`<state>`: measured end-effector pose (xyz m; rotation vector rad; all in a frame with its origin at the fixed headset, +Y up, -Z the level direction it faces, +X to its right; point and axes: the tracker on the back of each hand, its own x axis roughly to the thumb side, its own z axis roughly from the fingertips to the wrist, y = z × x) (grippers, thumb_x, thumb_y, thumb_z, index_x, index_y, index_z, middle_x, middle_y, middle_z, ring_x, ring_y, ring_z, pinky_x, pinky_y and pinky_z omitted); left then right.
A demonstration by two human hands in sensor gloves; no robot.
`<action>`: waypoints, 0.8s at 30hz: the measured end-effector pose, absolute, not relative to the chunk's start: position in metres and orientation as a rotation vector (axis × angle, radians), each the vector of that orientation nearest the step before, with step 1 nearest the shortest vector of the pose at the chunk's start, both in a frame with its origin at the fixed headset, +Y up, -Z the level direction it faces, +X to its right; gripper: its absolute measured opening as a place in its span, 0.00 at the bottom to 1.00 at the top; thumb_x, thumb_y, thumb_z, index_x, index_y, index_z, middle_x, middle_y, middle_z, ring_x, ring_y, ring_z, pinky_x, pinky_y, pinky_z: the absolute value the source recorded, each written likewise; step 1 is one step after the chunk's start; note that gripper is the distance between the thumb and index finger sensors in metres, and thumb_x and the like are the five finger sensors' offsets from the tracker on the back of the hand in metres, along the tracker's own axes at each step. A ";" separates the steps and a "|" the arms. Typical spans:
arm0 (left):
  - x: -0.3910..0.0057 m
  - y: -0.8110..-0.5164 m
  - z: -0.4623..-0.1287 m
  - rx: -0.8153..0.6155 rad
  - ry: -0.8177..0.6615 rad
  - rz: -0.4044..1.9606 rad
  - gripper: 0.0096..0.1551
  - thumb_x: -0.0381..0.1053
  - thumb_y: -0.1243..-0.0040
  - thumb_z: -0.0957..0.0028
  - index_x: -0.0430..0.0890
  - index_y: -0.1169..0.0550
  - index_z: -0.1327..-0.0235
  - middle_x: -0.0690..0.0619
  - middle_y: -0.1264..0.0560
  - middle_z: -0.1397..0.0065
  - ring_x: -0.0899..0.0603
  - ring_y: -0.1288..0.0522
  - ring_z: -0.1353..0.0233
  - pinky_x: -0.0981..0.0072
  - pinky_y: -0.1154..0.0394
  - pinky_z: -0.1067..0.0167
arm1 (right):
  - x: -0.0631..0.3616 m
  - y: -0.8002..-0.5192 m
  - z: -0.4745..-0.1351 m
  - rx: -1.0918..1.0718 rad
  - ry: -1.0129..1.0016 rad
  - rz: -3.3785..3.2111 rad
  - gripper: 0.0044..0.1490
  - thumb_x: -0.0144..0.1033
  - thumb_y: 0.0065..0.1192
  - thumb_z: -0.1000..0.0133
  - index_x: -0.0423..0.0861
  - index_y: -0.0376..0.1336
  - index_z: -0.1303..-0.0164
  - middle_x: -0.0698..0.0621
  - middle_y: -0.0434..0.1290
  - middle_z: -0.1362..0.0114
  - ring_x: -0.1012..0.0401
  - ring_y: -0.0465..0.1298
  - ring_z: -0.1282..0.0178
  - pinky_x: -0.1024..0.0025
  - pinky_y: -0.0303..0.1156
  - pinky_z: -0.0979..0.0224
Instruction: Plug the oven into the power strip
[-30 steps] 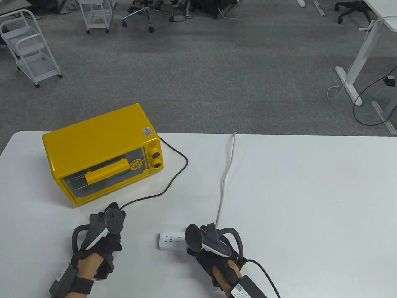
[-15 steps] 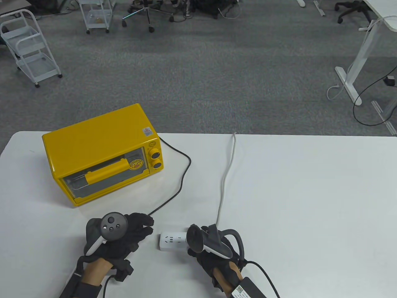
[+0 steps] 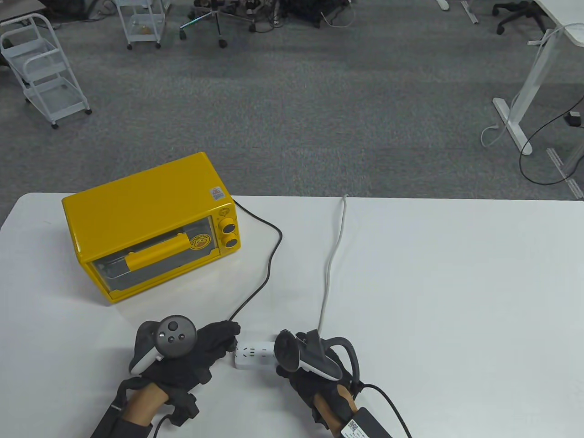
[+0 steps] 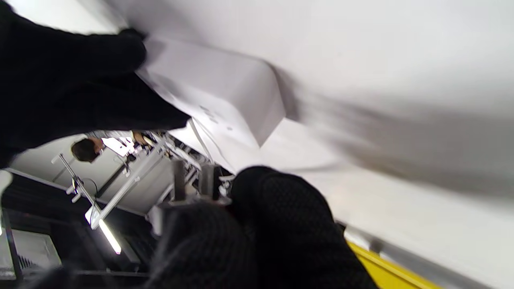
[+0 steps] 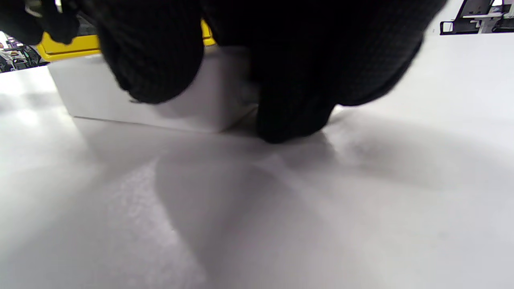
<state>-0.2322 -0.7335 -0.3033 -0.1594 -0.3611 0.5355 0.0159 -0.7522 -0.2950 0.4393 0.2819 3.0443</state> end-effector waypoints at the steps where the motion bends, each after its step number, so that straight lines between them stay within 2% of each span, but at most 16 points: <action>1: -0.228 -0.733 -0.303 -0.138 -0.358 0.501 0.33 0.48 0.35 0.53 0.55 0.23 0.30 0.52 0.21 0.21 0.49 0.15 0.35 0.68 0.13 0.39 | 0.016 -0.752 -0.295 0.440 0.284 3.044 0.48 0.53 0.69 0.52 0.48 0.59 0.21 0.43 0.73 0.32 0.59 0.84 0.45 0.60 0.80 0.39; 3: -0.221 -0.734 -0.302 -0.103 -0.342 0.450 0.33 0.52 0.36 0.55 0.55 0.23 0.31 0.52 0.19 0.25 0.48 0.16 0.40 0.63 0.16 0.41 | 0.016 -0.752 -0.295 0.440 0.287 3.043 0.48 0.53 0.69 0.52 0.48 0.59 0.21 0.43 0.73 0.32 0.59 0.84 0.45 0.60 0.80 0.39; 7: -0.204 -0.738 -0.301 -0.084 -0.338 0.341 0.35 0.55 0.37 0.57 0.54 0.24 0.31 0.52 0.18 0.30 0.51 0.19 0.47 0.61 0.18 0.47 | 0.016 -0.752 -0.295 0.443 0.287 3.043 0.48 0.53 0.69 0.52 0.48 0.59 0.21 0.43 0.73 0.31 0.59 0.84 0.45 0.60 0.80 0.39; 10: -0.194 -0.743 -0.300 -0.074 -0.328 0.270 0.36 0.57 0.36 0.59 0.58 0.23 0.31 0.52 0.17 0.34 0.53 0.19 0.51 0.62 0.18 0.51 | 0.016 -0.752 -0.295 0.444 0.289 3.044 0.48 0.53 0.69 0.52 0.48 0.59 0.21 0.43 0.73 0.32 0.59 0.84 0.45 0.60 0.80 0.39; 13: -0.189 -0.741 -0.298 0.014 -0.310 0.186 0.36 0.58 0.35 0.60 0.63 0.23 0.32 0.52 0.17 0.36 0.55 0.19 0.55 0.65 0.17 0.55 | 0.015 -0.752 -0.295 0.446 0.287 3.044 0.49 0.53 0.69 0.52 0.48 0.59 0.21 0.43 0.73 0.31 0.59 0.84 0.45 0.60 0.80 0.39; 24: -0.190 -0.739 -0.298 -0.006 -0.323 0.196 0.34 0.57 0.30 0.65 0.65 0.19 0.38 0.52 0.17 0.40 0.55 0.18 0.58 0.65 0.16 0.58 | 0.015 -0.752 -0.295 0.448 0.289 3.048 0.48 0.53 0.69 0.52 0.49 0.59 0.21 0.43 0.73 0.31 0.59 0.84 0.45 0.60 0.79 0.39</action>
